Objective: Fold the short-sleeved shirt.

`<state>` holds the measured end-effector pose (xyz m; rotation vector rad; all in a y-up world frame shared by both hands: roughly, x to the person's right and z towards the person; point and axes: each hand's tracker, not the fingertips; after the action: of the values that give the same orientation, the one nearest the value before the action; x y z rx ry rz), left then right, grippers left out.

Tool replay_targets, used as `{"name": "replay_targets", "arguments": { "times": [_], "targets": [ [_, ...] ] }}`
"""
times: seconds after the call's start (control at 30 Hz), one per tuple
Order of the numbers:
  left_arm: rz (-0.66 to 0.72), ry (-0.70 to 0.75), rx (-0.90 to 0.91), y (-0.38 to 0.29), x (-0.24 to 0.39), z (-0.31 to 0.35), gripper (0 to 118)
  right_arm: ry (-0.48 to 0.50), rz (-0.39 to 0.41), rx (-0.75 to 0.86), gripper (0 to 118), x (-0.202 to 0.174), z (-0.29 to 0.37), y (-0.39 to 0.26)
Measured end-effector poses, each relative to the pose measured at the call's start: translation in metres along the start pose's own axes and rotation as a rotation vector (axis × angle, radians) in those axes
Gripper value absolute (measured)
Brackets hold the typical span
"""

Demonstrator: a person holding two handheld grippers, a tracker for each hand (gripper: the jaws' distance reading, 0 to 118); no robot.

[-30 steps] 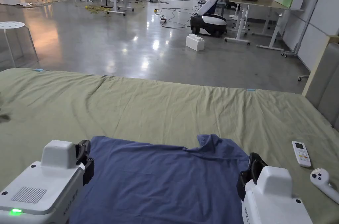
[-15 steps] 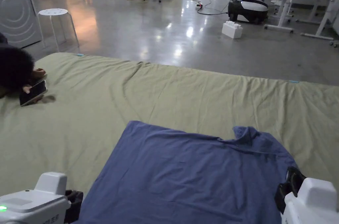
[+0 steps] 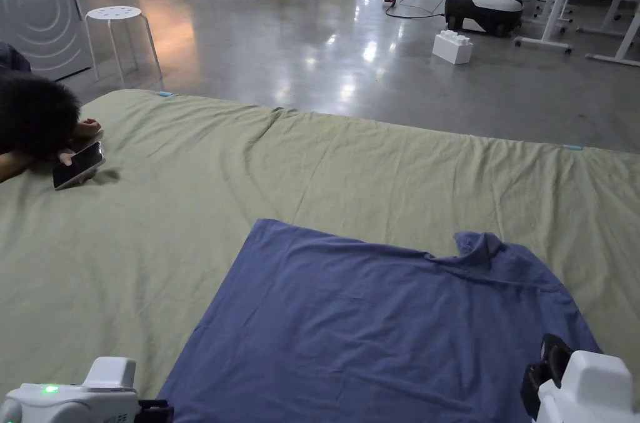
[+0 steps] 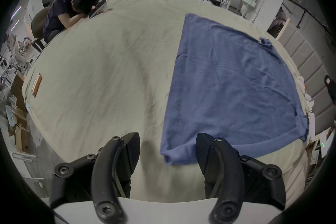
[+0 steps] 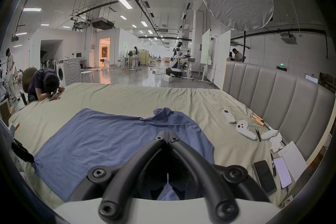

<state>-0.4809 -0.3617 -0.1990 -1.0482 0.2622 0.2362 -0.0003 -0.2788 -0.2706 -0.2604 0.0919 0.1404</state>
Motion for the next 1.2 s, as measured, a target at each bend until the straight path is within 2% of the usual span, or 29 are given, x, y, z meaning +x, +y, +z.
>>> {"name": "replay_targets", "arguments": {
  "times": [0.1,0.17,0.2,0.23,0.27,0.33,0.6,0.73,0.77,0.8,0.83,0.87,0.9,1.07,1.17,1.2],
  "targets": [
    [-0.026,0.051,-0.047,0.002,0.004,-0.017,64,-0.009,-0.001,-0.013,0,0.005,-0.001,-0.004],
    [-0.04,0.05,-0.051,0.002,0.008,-0.02,56,-0.013,-0.003,-0.022,0,0.007,-0.001,-0.006],
    [-0.046,0.058,-0.051,0.003,0.011,-0.02,47,-0.015,-0.003,-0.025,0,0.008,-0.001,-0.007],
    [-0.053,0.062,-0.049,0.003,0.013,-0.018,29,-0.018,-0.004,-0.028,0,0.009,0.0,-0.008],
    [-0.061,0.053,-0.046,0.002,0.016,-0.016,18,-0.019,-0.004,-0.031,0,0.011,0.0,-0.01],
    [-0.073,0.008,-0.045,0.001,0.019,-0.015,10,-0.023,-0.008,-0.04,0,0.012,0.0,-0.012],
    [-0.031,-0.036,-0.042,0.001,0.014,-0.01,8,-0.019,-0.018,-0.1,0,0.033,0.014,-0.02],
    [-0.017,-0.052,-0.038,0.001,0.008,-0.006,8,-0.015,-0.004,-0.223,1,0.061,0.024,-0.029],
    [-0.016,-0.052,-0.035,0.0,0.007,-0.005,8,-0.005,-0.018,-0.287,4,0.069,0.025,-0.033],
    [-0.015,-0.056,-0.033,0.0,0.006,-0.003,8,-0.04,-0.034,-0.336,15,0.077,0.027,-0.038],
    [-0.015,-0.058,-0.031,-0.001,0.006,-0.002,8,-0.019,-0.033,-0.37,41,0.082,0.027,-0.042],
    [-0.018,-0.057,-0.029,-0.001,0.006,-0.001,8,-0.026,-0.042,-0.395,59,0.088,0.028,-0.049],
    [-0.02,-0.056,-0.027,-0.001,0.006,0.0,8,-0.032,-0.036,-0.424,66,0.092,0.028,-0.056],
    [-0.038,-0.044,-0.018,-0.001,0.008,-0.002,8,-0.051,0.009,-0.631,66,0.099,0.016,-0.095],
    [-0.056,-0.031,-0.02,-0.002,0.013,-0.003,8,-0.028,-0.029,-0.734,65,0.098,0.005,-0.117],
    [-0.057,-0.029,-0.019,-0.003,0.014,-0.003,8,-0.019,-0.029,-0.778,62,0.097,0.002,-0.122]
  ]
}}
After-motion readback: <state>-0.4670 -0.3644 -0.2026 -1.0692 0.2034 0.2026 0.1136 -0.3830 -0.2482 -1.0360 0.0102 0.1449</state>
